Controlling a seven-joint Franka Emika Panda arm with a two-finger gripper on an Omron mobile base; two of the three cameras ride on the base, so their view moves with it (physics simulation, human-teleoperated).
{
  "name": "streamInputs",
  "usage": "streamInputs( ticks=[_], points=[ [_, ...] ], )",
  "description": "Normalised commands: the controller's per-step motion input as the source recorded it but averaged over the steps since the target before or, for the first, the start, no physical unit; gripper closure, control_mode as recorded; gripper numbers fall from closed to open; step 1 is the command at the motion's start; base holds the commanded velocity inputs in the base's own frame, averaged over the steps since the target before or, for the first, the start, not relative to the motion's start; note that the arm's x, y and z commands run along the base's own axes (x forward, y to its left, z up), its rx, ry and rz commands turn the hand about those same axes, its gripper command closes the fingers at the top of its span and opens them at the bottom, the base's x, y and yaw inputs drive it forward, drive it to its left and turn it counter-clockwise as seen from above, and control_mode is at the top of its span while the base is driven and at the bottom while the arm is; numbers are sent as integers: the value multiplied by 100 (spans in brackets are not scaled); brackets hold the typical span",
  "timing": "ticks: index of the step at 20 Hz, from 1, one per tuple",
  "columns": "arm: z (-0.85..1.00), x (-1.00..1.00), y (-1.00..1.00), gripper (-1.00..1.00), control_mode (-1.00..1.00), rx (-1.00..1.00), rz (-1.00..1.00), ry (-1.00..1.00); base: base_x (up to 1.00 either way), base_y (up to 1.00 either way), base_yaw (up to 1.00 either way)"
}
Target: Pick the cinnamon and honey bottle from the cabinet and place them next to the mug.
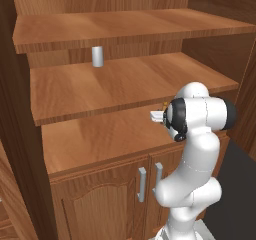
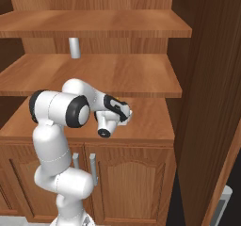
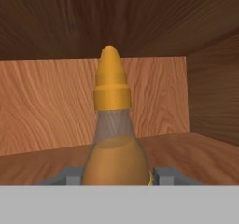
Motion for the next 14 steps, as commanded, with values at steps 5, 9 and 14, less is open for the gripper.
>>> streamInputs(
  ticks=[5, 9, 14],
  points=[
    [0, -45, 0, 100, -100, 0, 0, -1, 0, 0, 0],
    [0, -75, 0, 100, -100, 0, 0, -8, 0, 0, 0],
    [11, -73, 0, 100, -100, 0, 0, -15, 0, 0, 0]
  ],
)
